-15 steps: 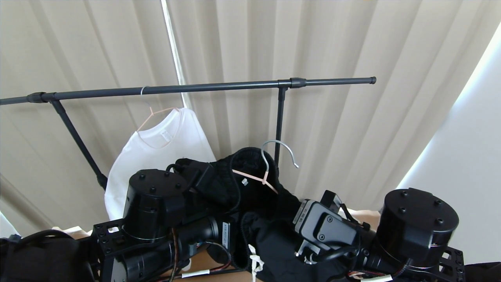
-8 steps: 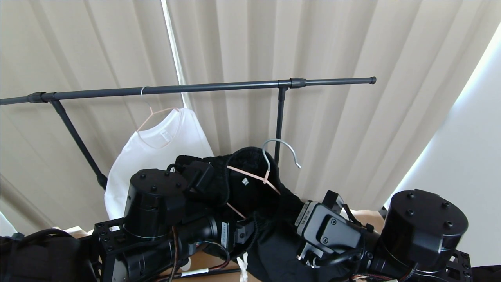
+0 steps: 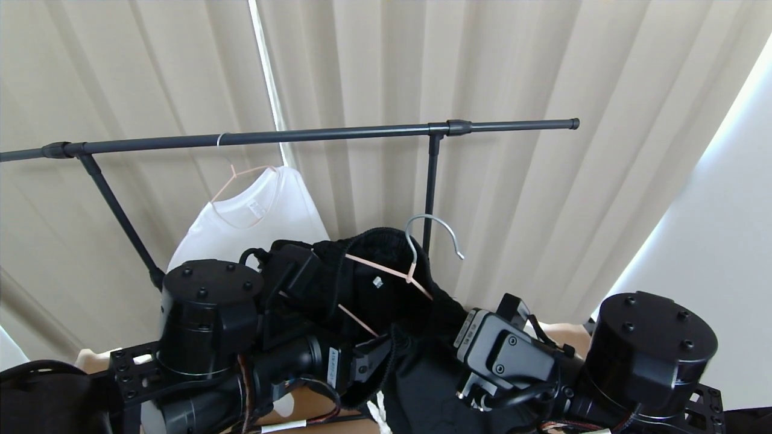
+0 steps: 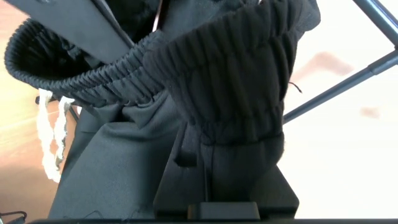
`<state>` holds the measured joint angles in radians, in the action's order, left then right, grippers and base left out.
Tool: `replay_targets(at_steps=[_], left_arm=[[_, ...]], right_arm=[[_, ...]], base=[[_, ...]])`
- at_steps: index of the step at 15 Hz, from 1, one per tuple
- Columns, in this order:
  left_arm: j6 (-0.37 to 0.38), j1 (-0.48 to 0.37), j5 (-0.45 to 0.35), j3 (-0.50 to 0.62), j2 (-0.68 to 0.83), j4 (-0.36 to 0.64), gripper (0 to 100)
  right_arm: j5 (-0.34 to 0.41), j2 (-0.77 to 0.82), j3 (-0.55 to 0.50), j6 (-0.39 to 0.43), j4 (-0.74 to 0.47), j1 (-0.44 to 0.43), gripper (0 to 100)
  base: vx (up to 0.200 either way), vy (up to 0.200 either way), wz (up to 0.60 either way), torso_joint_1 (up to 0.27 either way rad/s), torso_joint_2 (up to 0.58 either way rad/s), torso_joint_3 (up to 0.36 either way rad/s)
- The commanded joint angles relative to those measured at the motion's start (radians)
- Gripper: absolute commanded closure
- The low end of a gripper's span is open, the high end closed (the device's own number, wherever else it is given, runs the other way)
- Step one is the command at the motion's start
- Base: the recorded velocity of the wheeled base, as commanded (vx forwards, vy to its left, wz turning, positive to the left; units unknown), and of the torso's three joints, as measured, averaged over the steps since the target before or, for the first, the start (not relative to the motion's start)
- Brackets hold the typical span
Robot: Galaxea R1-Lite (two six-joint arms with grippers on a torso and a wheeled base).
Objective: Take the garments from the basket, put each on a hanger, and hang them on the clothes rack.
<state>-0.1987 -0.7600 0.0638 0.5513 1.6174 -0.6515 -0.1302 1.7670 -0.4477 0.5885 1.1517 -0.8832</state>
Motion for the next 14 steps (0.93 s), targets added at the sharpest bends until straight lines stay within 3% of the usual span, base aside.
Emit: replay_targets(at_steps=[1,9,14], left_arm=[[0.007,0.001,-0.001,-0.008,-0.037,0.0,0],[0.104,0.024,0.002,-0.039,-0.036,0.001,0],[0.179,0.019,0.145,-0.044,-0.016,0.004,0]], right_arm=[[0.0,0.003,0.001,0.001,0.0,0.0,100],[0.0,0.003,-0.002,0.001,0.0,0.018,100],[0.001,0.003,-0.002,0.001,0.0,0.02,100]], base=[[0.0,0.0,0.0,0.0,0.0,0.0],[0.0,0.0,0.0,0.0,0.0,0.0],[0.0,0.0,0.0,0.0,0.0,0.0]])
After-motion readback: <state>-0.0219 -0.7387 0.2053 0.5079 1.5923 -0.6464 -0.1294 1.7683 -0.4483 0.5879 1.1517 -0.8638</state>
